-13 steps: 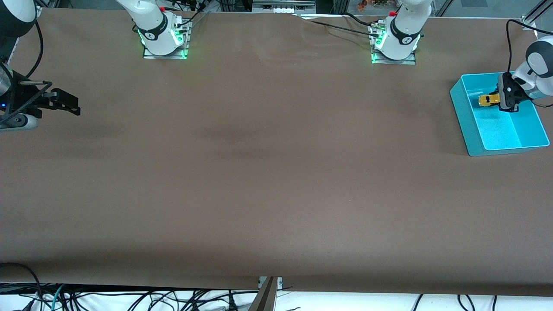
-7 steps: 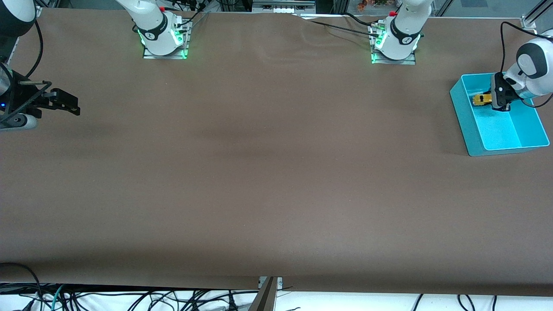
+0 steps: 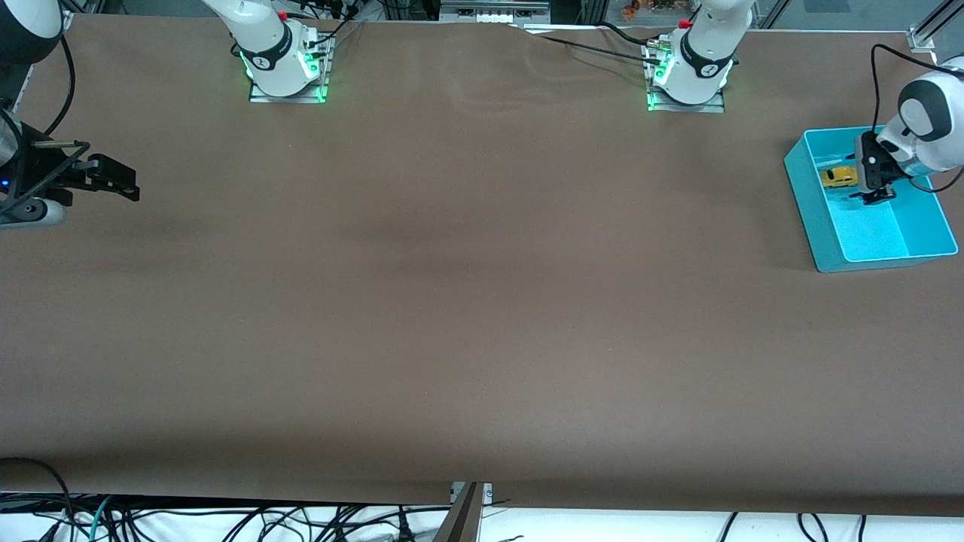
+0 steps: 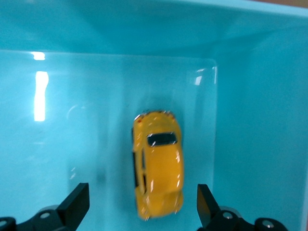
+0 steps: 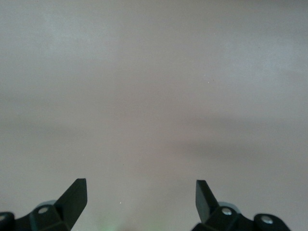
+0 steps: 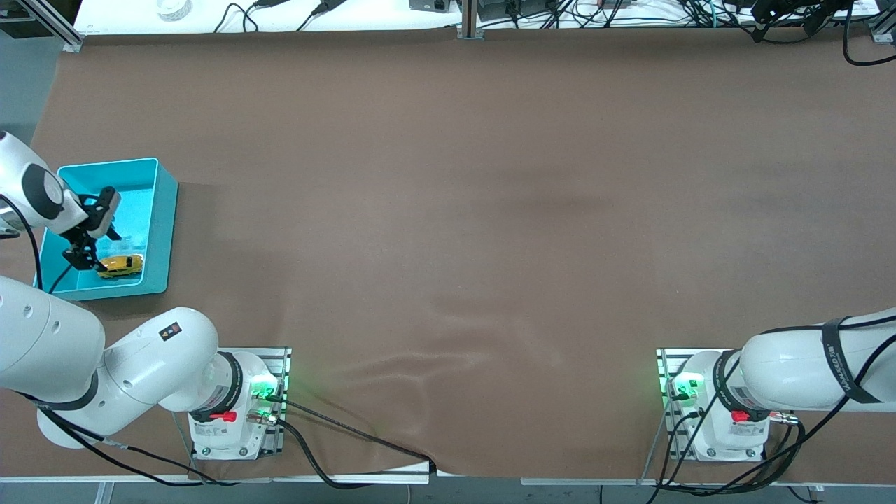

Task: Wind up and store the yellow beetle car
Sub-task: 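Raise the left gripper up out of the cyan tray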

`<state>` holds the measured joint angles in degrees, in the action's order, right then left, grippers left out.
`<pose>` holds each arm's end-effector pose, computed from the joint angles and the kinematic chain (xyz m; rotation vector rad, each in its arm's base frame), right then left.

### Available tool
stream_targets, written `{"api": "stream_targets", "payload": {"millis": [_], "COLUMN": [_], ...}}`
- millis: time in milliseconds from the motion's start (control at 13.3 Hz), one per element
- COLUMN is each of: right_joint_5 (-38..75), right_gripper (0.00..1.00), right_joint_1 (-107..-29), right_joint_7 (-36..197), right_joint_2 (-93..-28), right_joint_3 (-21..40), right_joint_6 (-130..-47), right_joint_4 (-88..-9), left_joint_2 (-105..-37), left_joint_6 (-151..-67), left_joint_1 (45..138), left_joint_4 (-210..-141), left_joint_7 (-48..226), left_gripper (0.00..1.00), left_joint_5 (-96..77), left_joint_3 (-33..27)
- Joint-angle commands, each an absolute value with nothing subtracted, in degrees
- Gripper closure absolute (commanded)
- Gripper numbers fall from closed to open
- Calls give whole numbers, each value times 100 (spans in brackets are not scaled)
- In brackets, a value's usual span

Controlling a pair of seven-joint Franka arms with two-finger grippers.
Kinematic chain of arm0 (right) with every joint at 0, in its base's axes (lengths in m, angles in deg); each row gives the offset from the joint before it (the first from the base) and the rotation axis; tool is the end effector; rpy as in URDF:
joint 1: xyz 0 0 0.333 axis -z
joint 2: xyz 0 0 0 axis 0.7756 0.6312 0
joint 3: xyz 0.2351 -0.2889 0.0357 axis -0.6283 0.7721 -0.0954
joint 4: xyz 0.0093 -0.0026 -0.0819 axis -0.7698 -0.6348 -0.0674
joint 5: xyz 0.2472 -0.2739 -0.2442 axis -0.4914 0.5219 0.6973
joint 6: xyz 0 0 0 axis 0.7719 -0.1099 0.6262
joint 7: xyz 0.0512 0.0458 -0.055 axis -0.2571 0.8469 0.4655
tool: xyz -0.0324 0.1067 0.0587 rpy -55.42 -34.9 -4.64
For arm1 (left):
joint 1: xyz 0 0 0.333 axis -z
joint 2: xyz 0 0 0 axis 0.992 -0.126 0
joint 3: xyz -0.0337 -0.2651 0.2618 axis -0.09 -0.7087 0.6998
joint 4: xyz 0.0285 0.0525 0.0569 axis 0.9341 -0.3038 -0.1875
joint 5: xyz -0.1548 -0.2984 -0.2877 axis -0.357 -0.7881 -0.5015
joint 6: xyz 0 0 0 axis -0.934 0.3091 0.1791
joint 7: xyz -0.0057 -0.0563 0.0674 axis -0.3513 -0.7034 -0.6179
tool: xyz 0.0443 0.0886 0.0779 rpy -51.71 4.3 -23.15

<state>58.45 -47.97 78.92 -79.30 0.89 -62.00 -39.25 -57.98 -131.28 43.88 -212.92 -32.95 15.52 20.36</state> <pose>0.6313 -0.0069 0.6141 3.0911 0.1755 -0.1532 0.3708 0.3657 0.2115 2.2169 -2.0107 -0.3159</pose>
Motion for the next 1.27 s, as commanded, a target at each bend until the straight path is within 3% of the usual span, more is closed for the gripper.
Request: {"api": "stream_targets", "payload": {"millis": [0, 225, 750, 1200], "right_joint_5": [5786, 5777, 5786, 5786], "right_gripper": [0, 0, 0, 0], "right_joint_1": [-4778, -4778, -4778, -4778], "right_joint_7": [7988, 7979, 7979, 7988], "right_joint_2": [-7934, -7934, -7934, -7934], "right_joint_3": [72, 72, 72, 72], "right_joint_6": [-6095, -6095, -6095, -6095], "right_joint_4": [-3824, -3824, -3824, -3824], "left_joint_2": [-5071, -4832, -4515, -4322], "left_joint_6": [-12422, -11770, -11935, -11435], "left_joint_1": [4889, 5497, 6579, 6931], "left_joint_4": [-21001, -20306, -19067, -18802], "left_joint_7": [-3370, -3379, -3300, -714], "left_gripper": [2, 2, 0, 0], "left_joint_5": [1299, 832, 699, 637], "left_joint_3": [2005, 2005, 1434, 1408]}}
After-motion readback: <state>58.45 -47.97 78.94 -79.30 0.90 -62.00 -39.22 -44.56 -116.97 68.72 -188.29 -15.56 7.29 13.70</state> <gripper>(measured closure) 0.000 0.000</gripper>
